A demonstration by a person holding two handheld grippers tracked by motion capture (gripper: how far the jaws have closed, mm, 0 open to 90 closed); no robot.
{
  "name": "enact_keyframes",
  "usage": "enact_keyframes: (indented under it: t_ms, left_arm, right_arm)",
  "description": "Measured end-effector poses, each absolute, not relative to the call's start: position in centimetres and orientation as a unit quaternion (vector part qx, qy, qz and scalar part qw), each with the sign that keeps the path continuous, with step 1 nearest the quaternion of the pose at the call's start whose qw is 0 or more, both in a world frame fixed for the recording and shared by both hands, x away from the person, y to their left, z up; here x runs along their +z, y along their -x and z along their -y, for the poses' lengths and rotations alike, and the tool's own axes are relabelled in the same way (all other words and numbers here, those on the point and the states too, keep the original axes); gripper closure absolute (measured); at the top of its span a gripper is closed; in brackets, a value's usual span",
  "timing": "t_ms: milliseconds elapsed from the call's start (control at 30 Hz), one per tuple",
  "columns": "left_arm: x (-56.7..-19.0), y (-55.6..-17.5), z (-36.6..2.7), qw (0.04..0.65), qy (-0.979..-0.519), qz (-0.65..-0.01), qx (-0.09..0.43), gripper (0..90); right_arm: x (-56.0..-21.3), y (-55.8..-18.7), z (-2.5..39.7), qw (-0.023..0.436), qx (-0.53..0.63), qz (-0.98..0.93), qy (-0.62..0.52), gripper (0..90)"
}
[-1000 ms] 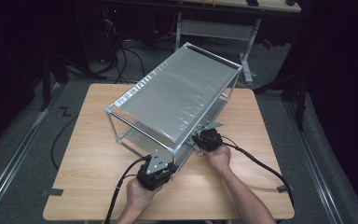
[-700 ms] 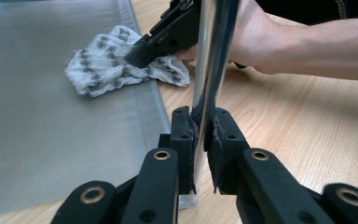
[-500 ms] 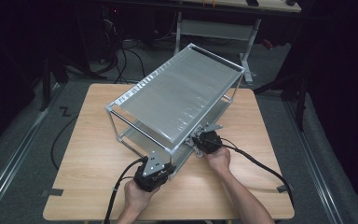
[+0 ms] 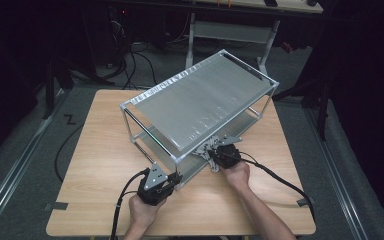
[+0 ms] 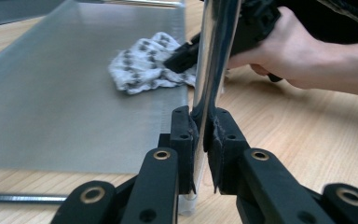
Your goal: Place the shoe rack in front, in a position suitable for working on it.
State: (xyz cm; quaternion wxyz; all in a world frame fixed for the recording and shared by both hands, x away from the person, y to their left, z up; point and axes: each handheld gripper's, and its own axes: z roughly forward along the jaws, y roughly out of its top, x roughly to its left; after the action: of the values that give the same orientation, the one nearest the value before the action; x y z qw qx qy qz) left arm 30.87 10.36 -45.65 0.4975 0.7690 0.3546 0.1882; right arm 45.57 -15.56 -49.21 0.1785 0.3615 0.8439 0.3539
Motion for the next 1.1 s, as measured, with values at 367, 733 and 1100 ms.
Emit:
enact_keyframes:
  t_ms: [367, 733, 1100]
  left_arm:
    - [-45.7, -31.1, -10.9, 0.499, -0.764, -0.363, 0.189, 80.5]
    - [-45.7, -31.2, -10.8, 0.497, -0.765, -0.363, 0.189, 80.5]
    - [-45.7, -31.1, -10.8, 0.496, -0.766, -0.361, 0.191, 80.6]
  right_arm:
    - [-49.2, -43.7, 14.2, 0.163, 0.366, -0.847, -0.349, 83.9]
    - [-49.3, -40.1, 10.7, 0.135, 0.389, -0.867, -0.280, 83.8]
    - [-49.4, -40.4, 10.5, 0.144, 0.384, -0.869, -0.276, 83.7]
